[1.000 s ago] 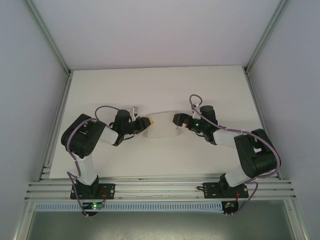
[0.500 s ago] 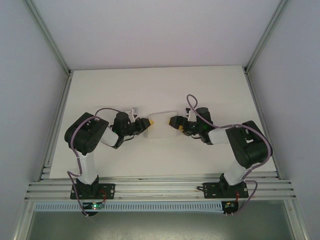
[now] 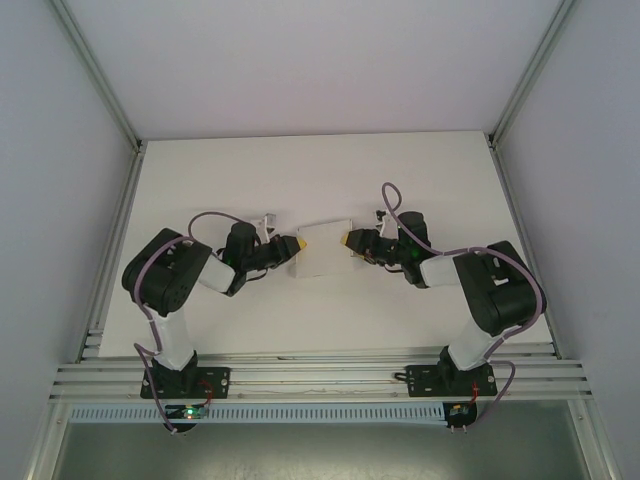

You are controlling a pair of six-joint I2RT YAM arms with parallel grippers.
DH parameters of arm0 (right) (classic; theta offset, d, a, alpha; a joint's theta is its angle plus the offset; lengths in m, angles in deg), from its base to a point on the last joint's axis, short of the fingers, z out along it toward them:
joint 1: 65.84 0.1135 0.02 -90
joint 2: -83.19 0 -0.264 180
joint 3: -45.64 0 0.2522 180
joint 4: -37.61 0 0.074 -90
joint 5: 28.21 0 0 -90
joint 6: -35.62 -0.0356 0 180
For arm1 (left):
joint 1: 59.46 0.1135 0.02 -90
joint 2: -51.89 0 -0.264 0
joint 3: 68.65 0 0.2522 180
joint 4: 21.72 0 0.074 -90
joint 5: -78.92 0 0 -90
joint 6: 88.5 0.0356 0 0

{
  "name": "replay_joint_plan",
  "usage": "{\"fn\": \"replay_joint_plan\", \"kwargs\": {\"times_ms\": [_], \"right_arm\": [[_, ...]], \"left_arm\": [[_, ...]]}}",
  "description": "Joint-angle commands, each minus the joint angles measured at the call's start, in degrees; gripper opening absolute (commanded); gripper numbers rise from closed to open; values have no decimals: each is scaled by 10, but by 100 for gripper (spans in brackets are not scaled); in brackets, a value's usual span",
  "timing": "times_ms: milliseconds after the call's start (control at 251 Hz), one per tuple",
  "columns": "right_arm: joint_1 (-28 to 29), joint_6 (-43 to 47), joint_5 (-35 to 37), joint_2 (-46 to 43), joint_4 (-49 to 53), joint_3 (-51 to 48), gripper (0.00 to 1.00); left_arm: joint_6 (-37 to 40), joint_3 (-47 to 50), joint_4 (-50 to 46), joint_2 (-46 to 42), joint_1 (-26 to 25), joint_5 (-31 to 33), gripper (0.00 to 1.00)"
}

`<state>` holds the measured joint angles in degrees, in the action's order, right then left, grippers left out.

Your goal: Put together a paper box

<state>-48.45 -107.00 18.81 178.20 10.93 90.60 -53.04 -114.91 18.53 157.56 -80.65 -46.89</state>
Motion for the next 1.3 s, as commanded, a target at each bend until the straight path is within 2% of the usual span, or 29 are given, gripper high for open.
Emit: {"fn": "replay_joint_plan", "kwargs": {"times_ms": [0, 40, 68, 84, 192, 279, 339, 379, 623, 734, 894, 966, 1297], "right_arm": [[-2, 5, -10, -32, -19, -11, 41], [-2, 7, -7, -39, -10, -12, 41], [-3, 10, -5, -45, -2, -13, 41], [-3, 11, -3, -48, 2, -12, 41], [-4, 24, 8, -68, 41, -10, 41], [-5, 21, 17, -80, 51, -11, 40], [-6, 11, 19, -86, 56, -10, 40], [-7, 1, 19, -89, 59, -7, 39], [-10, -21, 35, -102, 83, 3, 36], [-16, -44, 24, -101, 89, 10, 36], [-23, -85, -3, -102, 64, 14, 36], [-25, -93, -8, -108, 68, 18, 36], [-33, -140, -23, -134, 75, 17, 36]], "left_arm": [[66, -22, -70, -54, 4, -2, 47], [85, -26, -103, -77, 5, 9, 70], [104, -29, -131, -95, 3, 19, 96], [118, -31, -148, -107, 2, 25, 100], [233, -55, -301, -195, -26, 113, 100], [363, -80, -417, -262, -86, 239, 100], [444, -86, -444, -290, -139, 341, 100], [491, -85, -439, -301, -169, 381, 100], [685, -66, -404, -316, -266, 403, 100], [775, -33, -319, -312, -324, 477, 100], [827, -43, -316, -276, -347, 555, 100], [860, -37, -277, -255, -362, 589, 100], [944, -35, -163, -180, -382, 669, 100]]}}
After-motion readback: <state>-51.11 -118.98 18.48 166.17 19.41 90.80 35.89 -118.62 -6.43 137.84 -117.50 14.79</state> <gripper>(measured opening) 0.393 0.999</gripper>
